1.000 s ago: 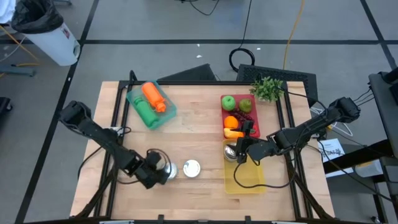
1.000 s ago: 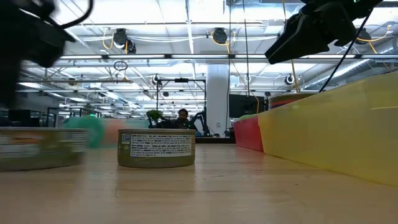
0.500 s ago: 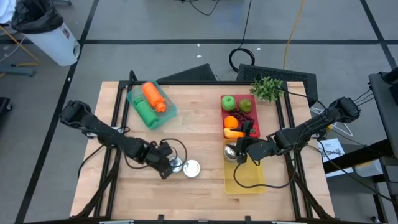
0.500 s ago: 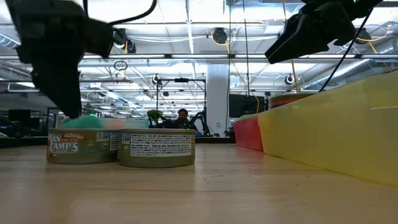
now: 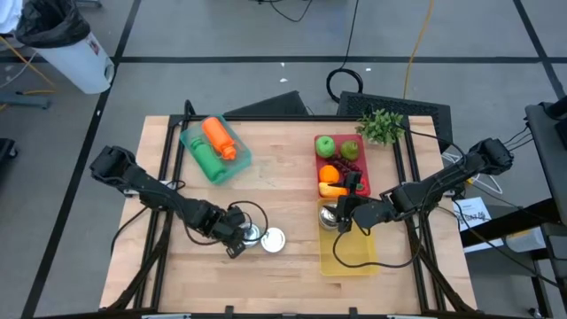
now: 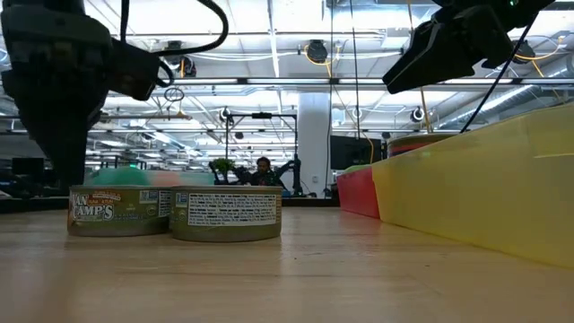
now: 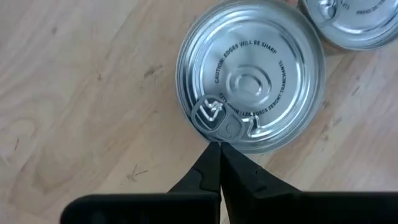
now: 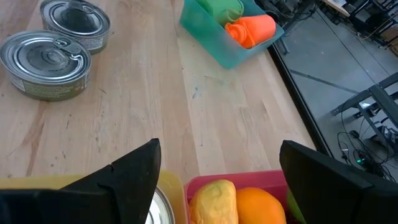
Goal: Pick & Place Food Item
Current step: Put the green tuna can into the yellow bin
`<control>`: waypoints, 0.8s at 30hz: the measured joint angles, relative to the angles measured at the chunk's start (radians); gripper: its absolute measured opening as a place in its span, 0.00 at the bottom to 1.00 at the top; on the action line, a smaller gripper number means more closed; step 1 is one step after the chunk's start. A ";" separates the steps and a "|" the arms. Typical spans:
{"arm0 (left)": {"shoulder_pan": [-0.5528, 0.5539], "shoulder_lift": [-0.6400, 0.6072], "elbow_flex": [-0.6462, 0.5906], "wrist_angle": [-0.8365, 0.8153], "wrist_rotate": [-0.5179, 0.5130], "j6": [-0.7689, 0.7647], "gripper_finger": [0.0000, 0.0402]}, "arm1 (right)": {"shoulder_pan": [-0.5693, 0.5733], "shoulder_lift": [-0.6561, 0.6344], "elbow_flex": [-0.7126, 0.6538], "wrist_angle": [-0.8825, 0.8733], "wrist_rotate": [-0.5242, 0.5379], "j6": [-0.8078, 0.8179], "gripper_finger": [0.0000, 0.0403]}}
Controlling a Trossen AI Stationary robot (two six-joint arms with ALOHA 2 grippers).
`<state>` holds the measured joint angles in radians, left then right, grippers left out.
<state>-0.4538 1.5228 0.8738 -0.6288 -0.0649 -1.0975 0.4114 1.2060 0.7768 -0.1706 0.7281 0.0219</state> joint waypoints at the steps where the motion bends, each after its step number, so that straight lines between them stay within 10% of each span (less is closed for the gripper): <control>1: 0.000 0.008 0.001 0.002 0.003 -0.007 0.01 | 0.000 0.000 -0.006 0.010 0.000 -0.004 0.77; 24: -0.011 0.021 0.003 0.018 -0.067 0.017 0.00 | -0.001 0.000 -0.042 0.091 0.000 -0.051 0.77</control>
<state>-0.4643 1.5434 0.8768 -0.6105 -0.1317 -1.0804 0.4107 1.2060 0.7349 -0.0792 0.7280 -0.0288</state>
